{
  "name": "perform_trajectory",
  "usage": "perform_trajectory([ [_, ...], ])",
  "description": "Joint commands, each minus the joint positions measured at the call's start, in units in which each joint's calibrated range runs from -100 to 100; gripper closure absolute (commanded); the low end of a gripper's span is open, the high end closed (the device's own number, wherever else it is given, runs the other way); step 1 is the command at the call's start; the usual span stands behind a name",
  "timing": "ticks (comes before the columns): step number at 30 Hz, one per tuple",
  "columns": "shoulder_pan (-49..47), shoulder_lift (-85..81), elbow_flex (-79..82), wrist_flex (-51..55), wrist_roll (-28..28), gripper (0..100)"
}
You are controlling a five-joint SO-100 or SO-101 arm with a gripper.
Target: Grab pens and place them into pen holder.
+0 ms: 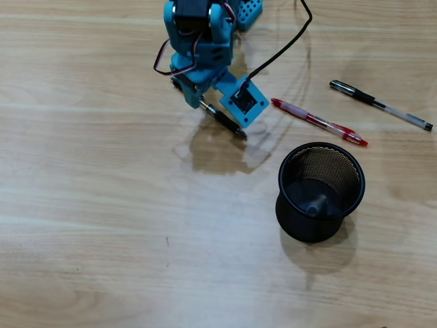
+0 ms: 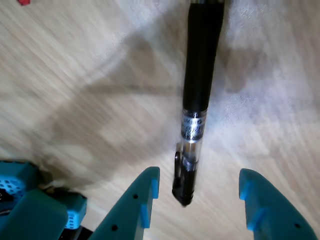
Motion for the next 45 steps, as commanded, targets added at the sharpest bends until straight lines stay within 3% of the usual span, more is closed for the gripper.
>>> perform_trajectory([
  [1, -1.7, 2.2, 2.2, -6.2, -0.5, 81],
  [10, -2.0, 4.2, 13.5, -20.0, -2.4, 81],
  [18, -2.1, 3.8, 13.8, -20.1, -2.5, 82],
  [24, -2.2, 3.7, 14.2, -19.8, -3.8, 99],
  [31, -2.0, 3.0, 13.9, -19.3, -3.9, 98],
  [39, -2.2, -19.9, 6.8, -9.3, -8.8, 98],
  [45, -6.4, -31.6, -1.4, -9.0, -13.9, 98],
])
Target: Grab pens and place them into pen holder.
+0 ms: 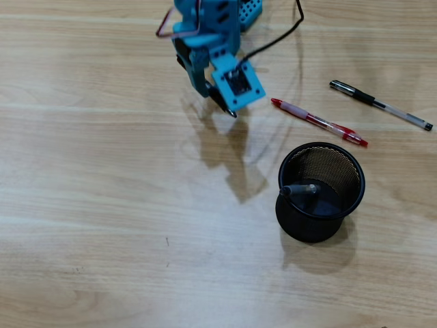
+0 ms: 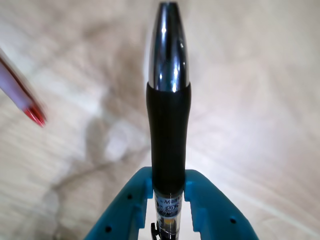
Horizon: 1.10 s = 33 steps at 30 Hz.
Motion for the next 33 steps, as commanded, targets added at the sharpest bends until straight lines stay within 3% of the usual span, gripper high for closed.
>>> perform_trajectory([
  [1, -4.5, -8.1, -8.2, 0.0, -4.0, 98],
  [9, -14.6, -7.3, -22.1, -3.6, -11.0, 98],
  [23, -24.5, 10.2, -24.9, -52.0, -13.3, 98],
  [33, -26.0, 20.0, -22.1, -57.7, -17.6, 98],
])
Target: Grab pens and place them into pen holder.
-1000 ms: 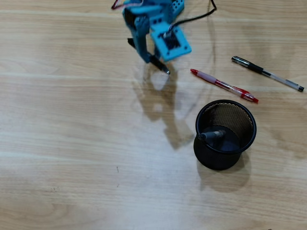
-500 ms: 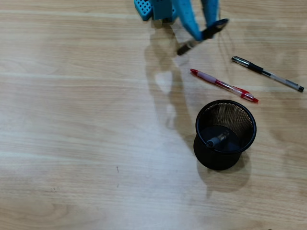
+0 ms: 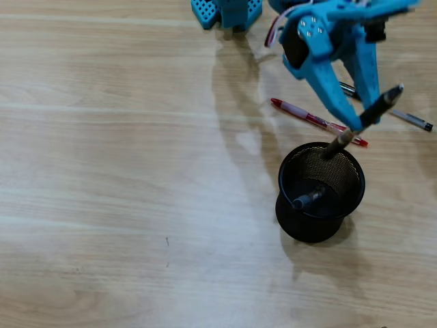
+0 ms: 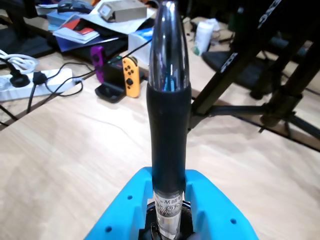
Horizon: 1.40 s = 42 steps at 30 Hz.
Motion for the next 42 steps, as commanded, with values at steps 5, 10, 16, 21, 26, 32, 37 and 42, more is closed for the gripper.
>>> perform_trajectory([
  [5, -0.3, 1.3, 7.7, -12.9, -1.1, 98],
  [10, -0.2, 1.3, 14.2, -23.0, -1.1, 88],
  [16, -0.2, 1.5, 15.2, -25.2, -1.1, 83],
  [21, -0.1, 0.8, 15.1, -24.4, -0.6, 88],
  [26, -0.5, -1.2, 15.4, -20.6, 1.5, 94],
  [32, -1.3, -8.5, 10.8, 7.4, 2.6, 98],
  [37, -1.6, -14.1, 1.3, 38.0, 12.6, 98],
  [42, -2.1, -14.7, -5.7, 56.4, 18.9, 98],
])
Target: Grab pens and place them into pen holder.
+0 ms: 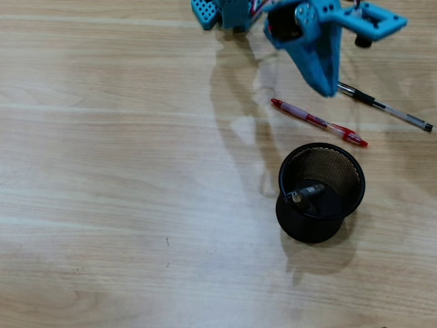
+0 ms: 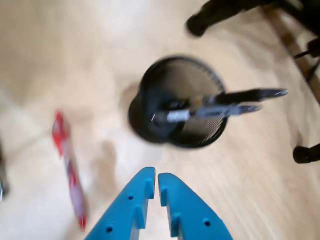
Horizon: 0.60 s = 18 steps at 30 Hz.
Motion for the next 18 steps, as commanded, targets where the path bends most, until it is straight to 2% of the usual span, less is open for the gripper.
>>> perform_trajectory([
  [1, -0.9, -2.8, -6.5, 15.6, 4.7, 98],
  [4, -1.2, -2.8, -6.4, 20.1, 4.9, 98],
  [9, -2.6, -1.8, -6.2, 20.9, 4.7, 98],
  [18, -7.6, 15.6, -6.5, 19.0, 0.8, 98],
])
